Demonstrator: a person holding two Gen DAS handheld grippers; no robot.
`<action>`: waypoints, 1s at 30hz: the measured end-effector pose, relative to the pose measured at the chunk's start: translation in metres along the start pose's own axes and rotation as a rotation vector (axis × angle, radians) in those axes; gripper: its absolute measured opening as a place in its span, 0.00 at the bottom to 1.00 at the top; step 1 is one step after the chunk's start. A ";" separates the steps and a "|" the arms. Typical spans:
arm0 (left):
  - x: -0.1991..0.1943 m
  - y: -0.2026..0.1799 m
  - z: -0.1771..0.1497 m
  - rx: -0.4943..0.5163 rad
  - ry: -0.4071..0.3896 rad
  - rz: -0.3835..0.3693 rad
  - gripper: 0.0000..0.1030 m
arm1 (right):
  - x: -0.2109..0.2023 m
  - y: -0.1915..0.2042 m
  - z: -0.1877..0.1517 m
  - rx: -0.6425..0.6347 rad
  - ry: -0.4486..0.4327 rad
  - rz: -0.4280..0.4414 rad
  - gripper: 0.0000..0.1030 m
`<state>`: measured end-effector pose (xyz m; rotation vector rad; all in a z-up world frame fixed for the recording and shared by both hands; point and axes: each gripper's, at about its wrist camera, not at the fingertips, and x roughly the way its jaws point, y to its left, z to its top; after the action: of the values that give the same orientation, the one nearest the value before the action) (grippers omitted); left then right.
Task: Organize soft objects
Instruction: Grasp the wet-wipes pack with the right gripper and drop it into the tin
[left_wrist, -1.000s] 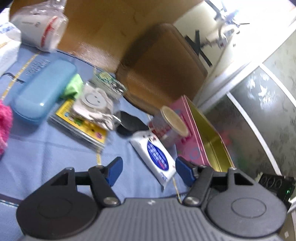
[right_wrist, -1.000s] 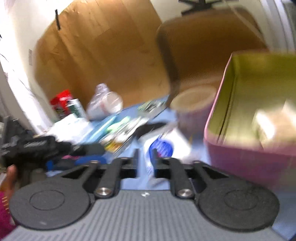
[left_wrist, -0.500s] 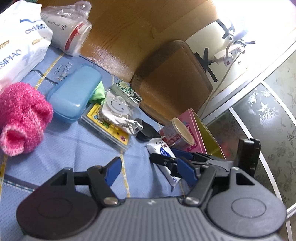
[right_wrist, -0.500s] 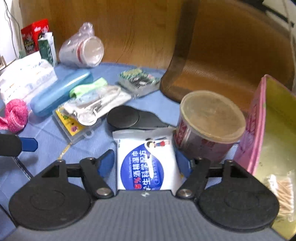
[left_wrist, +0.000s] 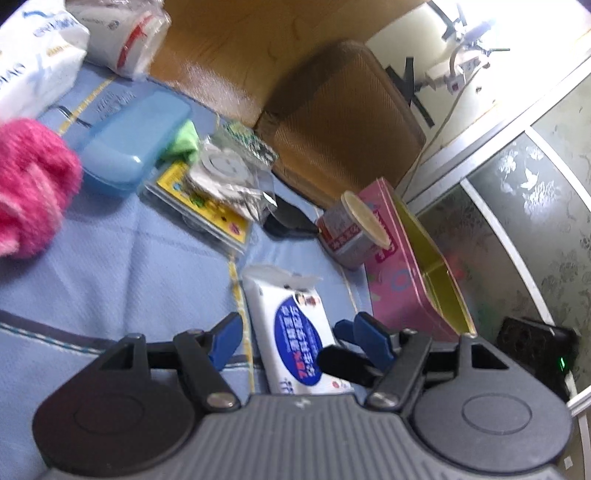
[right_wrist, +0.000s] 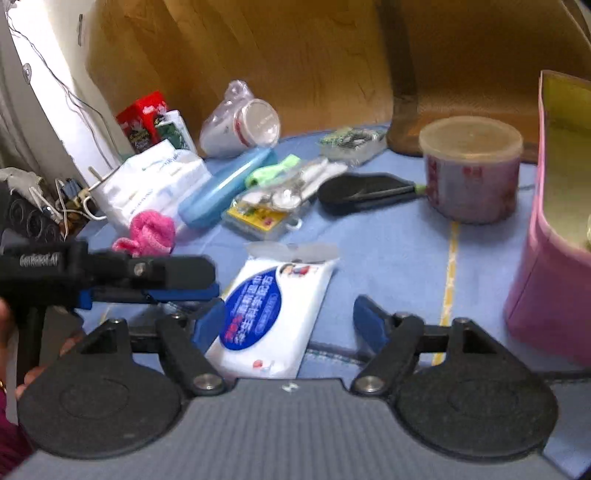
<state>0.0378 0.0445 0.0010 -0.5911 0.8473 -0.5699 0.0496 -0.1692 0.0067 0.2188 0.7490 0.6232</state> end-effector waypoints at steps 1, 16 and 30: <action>0.004 -0.002 -0.003 0.002 0.003 -0.014 0.64 | 0.001 0.005 -0.005 -0.024 -0.011 0.004 0.72; 0.027 -0.133 0.032 0.280 -0.026 -0.086 0.64 | -0.069 -0.013 -0.002 -0.037 -0.419 -0.216 0.35; 0.146 -0.214 0.008 0.454 0.039 -0.197 0.69 | -0.125 -0.119 -0.014 0.210 -0.622 -0.585 0.62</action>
<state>0.0748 -0.2005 0.0752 -0.2485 0.6686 -0.9251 0.0226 -0.3396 0.0206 0.3474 0.2433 -0.0928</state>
